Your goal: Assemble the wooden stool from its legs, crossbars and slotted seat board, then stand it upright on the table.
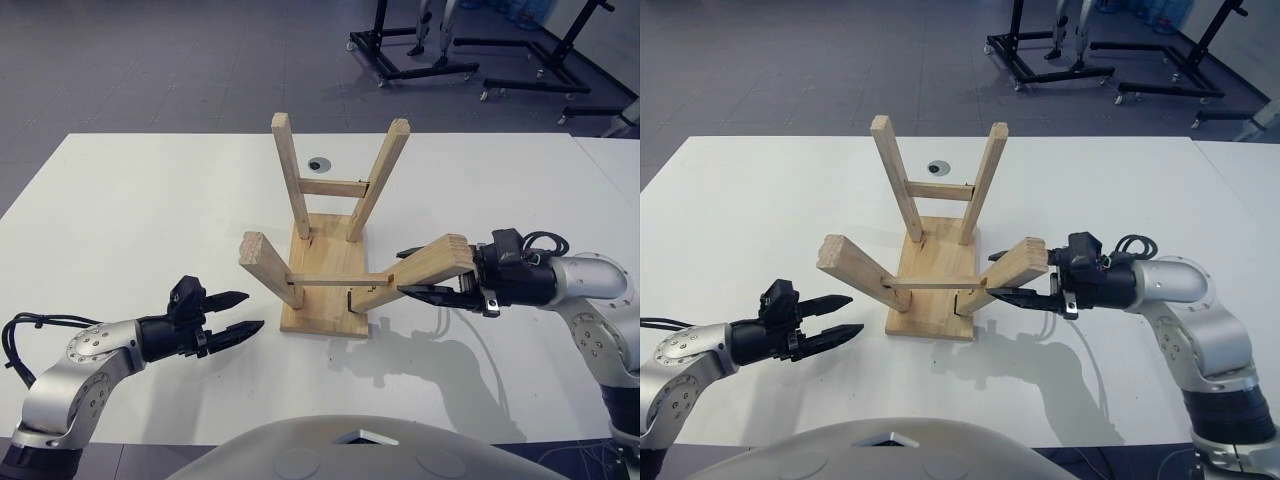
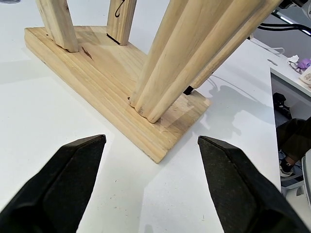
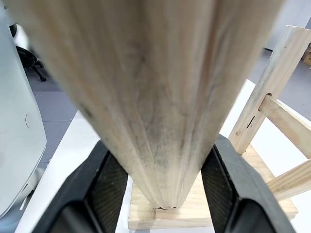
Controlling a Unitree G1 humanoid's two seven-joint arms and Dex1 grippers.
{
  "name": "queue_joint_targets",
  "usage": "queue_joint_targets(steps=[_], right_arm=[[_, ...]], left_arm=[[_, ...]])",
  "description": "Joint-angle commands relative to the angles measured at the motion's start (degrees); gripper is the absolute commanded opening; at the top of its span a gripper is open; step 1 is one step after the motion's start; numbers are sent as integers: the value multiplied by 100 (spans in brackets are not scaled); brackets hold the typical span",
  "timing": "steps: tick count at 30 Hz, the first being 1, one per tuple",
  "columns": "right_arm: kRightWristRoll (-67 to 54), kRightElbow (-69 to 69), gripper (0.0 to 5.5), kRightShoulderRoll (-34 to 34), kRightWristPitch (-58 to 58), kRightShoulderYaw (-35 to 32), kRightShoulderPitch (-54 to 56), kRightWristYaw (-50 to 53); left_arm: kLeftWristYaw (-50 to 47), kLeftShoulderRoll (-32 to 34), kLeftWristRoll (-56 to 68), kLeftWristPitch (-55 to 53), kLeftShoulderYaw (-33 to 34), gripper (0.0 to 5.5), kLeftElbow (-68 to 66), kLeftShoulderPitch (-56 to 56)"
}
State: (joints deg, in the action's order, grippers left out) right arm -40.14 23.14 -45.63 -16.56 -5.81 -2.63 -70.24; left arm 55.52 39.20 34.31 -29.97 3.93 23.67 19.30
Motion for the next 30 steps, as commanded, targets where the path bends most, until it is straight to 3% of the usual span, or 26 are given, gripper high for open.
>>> queue_joint_targets(steps=[1,30], right_arm=[[233,-46,204,20,-38,215,112,52],[255,39,204,80,-781,856,626,494]], left_arm=[[-69,-40,-92,17,-162,348,-23,-287],[-129,55,364,-252,-315,348,836,-758]])
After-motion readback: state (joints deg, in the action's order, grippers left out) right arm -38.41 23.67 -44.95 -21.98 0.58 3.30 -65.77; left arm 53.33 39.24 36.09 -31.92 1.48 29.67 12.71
